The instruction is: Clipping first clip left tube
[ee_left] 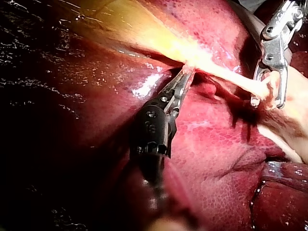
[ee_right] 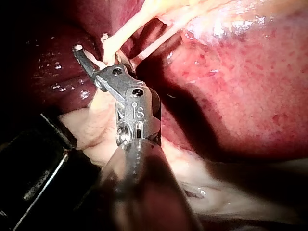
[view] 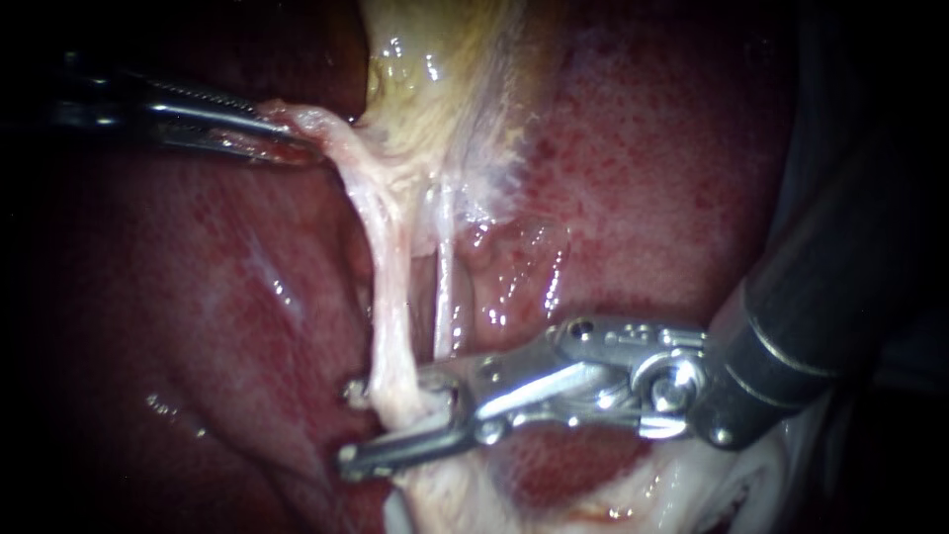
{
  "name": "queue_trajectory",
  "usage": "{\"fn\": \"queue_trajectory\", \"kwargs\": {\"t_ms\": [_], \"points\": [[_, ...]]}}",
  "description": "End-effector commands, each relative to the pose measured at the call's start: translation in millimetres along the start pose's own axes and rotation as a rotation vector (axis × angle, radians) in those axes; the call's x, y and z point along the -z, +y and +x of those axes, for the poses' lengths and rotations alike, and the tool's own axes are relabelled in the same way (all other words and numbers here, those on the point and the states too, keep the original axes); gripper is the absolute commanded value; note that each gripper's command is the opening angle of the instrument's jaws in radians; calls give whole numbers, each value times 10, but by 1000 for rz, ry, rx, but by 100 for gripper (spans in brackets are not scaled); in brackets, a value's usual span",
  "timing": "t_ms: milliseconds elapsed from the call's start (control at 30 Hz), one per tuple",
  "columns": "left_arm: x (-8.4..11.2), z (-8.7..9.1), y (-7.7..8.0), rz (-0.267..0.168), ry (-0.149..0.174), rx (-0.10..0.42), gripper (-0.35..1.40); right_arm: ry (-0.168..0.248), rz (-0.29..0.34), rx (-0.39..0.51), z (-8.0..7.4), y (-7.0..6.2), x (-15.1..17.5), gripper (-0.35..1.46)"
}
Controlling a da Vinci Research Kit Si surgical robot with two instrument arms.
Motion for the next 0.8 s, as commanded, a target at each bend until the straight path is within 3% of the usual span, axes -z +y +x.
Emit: {"fn": "queue_trajectory", "kwargs": {"t_ms": [33,167,300,467,800], "points": [[0,0,0,0,0,0,-35,-2,2,-6,0,0,0,16],[0,0,-1,0,0,0,-35,-4,6,-41,-1,1,1,-2],[0,-1,-1,0,0,-1,-35,-4,6,-70,-3,3,4,-35],[-1,-1,-2,0,0,-1,-35,-2,2,-111,-4,5,6,-35],[-1,-1,-5,1,0,-1,-35,4,-2,-112,-3,7,7,-35]]}}
